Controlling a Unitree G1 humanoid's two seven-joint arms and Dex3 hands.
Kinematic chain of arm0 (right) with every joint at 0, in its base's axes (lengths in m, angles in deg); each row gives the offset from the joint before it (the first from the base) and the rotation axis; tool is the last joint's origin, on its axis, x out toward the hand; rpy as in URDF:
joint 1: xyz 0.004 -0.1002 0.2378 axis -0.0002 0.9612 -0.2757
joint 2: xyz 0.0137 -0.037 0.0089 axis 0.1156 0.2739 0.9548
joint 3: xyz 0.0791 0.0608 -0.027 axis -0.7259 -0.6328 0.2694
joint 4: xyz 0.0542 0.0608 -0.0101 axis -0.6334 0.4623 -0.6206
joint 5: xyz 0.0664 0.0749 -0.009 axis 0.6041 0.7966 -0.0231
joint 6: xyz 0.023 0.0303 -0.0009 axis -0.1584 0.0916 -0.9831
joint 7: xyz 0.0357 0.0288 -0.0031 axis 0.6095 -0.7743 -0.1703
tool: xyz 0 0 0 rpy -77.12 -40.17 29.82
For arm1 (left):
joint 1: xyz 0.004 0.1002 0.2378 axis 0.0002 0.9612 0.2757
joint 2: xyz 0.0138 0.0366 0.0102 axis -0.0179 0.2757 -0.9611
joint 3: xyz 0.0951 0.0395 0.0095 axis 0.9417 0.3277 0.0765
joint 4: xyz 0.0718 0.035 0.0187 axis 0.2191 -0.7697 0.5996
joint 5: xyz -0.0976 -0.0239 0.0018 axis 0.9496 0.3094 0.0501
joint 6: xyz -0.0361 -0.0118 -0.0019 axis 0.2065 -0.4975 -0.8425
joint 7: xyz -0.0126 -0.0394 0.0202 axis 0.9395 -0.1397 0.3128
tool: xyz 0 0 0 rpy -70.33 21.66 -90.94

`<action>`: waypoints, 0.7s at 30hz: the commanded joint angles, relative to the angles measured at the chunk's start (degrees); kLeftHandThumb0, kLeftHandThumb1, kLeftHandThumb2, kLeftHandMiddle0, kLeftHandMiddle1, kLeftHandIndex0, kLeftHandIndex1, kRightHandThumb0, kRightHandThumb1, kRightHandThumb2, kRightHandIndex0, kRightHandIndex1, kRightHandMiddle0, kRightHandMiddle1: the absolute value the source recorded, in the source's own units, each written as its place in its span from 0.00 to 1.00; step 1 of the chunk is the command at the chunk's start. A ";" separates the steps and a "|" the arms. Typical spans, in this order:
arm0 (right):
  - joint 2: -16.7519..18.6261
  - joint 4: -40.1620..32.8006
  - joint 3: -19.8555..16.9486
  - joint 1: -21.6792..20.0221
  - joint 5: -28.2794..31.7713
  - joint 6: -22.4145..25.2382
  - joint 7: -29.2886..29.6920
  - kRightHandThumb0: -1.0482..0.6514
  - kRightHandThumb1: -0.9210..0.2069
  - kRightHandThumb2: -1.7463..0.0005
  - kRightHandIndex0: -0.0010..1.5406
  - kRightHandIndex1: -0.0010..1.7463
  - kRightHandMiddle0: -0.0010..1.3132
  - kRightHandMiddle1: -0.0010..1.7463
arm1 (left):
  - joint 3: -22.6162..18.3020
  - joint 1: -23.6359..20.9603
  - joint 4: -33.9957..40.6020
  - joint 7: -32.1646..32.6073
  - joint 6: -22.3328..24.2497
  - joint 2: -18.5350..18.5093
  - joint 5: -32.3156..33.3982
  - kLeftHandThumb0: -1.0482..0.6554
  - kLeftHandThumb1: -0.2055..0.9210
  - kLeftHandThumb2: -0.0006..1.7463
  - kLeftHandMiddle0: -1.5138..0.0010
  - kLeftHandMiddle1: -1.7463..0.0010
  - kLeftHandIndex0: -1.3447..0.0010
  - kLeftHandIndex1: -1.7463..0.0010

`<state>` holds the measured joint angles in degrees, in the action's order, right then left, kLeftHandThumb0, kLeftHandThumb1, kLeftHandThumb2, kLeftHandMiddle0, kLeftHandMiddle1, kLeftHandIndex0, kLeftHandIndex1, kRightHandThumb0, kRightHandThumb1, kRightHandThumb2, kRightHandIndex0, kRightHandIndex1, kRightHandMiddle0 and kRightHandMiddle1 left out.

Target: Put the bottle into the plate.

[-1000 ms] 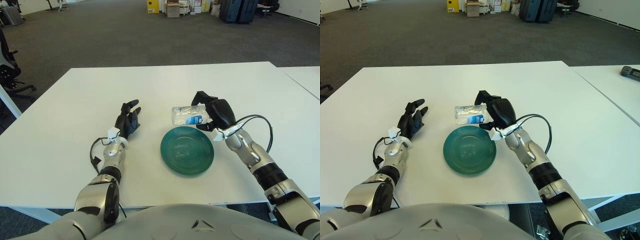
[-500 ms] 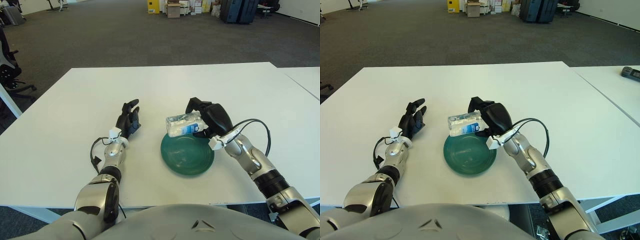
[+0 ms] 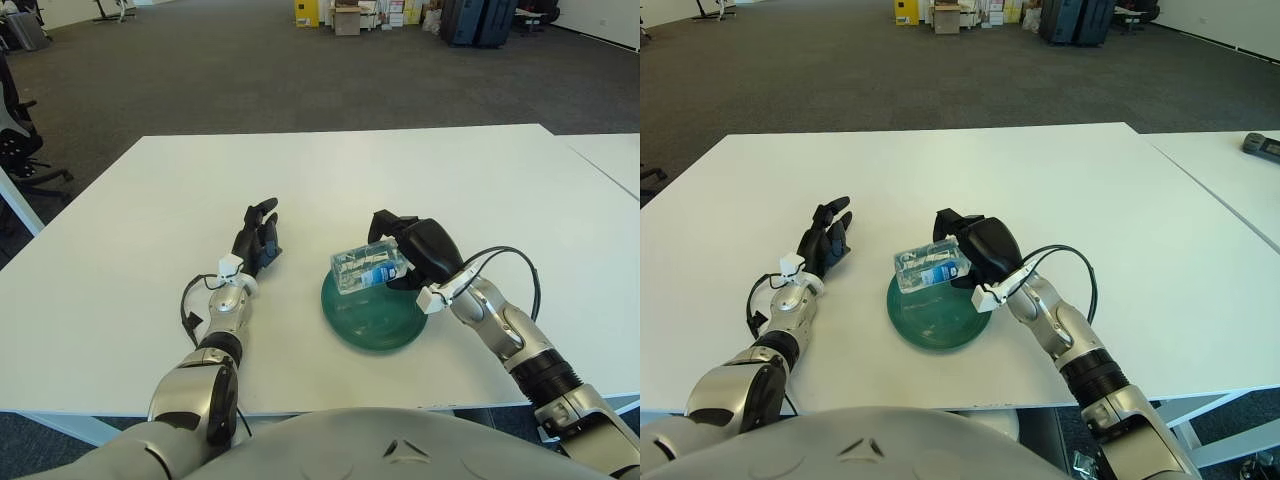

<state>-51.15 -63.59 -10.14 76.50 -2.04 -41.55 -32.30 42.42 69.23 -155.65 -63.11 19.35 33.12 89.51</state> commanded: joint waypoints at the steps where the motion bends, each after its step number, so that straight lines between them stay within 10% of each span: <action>1: -0.64 -2.36 -0.72 -0.15 2.48 -0.28 -3.34 0.62 0.84 0.03 0.58 0.96 0.49 1.00 | 0.21 3.19 -2.72 0.13 2.26 0.41 -0.42 0.14 1.00 0.53 0.84 0.96 1.00 0.55; 5: -2.99 -4.16 -0.74 -0.31 6.38 -0.33 -11.80 0.61 0.82 0.05 0.57 0.94 0.49 1.00 | 0.29 3.13 -2.74 0.34 2.38 0.35 -0.52 0.14 1.00 0.53 0.84 0.96 1.00 0.54; 8: -6.26 -4.37 -0.07 -1.66 7.72 -1.66 -18.87 0.52 0.46 0.35 0.30 0.92 0.30 0.91 | 0.33 3.06 -2.79 0.50 2.48 0.29 -0.59 0.14 1.00 0.53 0.84 0.96 1.00 0.54; 12: -8.42 -4.01 0.03 -2.83 8.10 -2.49 -24.66 0.17 0.11 0.66 0.07 0.55 0.07 0.70 | 0.33 3.01 -2.83 0.47 2.43 0.24 -0.57 0.13 1.00 0.53 0.84 0.96 1.00 0.54; 16: -9.51 -3.78 -0.24 -3.32 8.02 -2.75 -27.68 0.04 0.02 0.64 0.02 0.19 0.01 0.44 | 0.24 2.97 -2.79 0.13 2.33 0.18 -0.40 0.13 1.00 0.54 0.83 0.96 1.00 0.53; 21: -9.99 -3.32 -0.80 -3.66 8.73 -3.77 -28.70 0.01 0.00 0.58 0.00 0.03 0.00 0.20 | 0.19 3.01 -2.73 0.07 2.15 0.18 -0.31 0.12 1.00 0.54 0.83 0.96 1.00 0.52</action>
<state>-60.80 -66.99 -10.14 74.91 5.14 -44.46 -60.16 42.48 69.19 -155.81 -63.10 19.33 32.88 89.53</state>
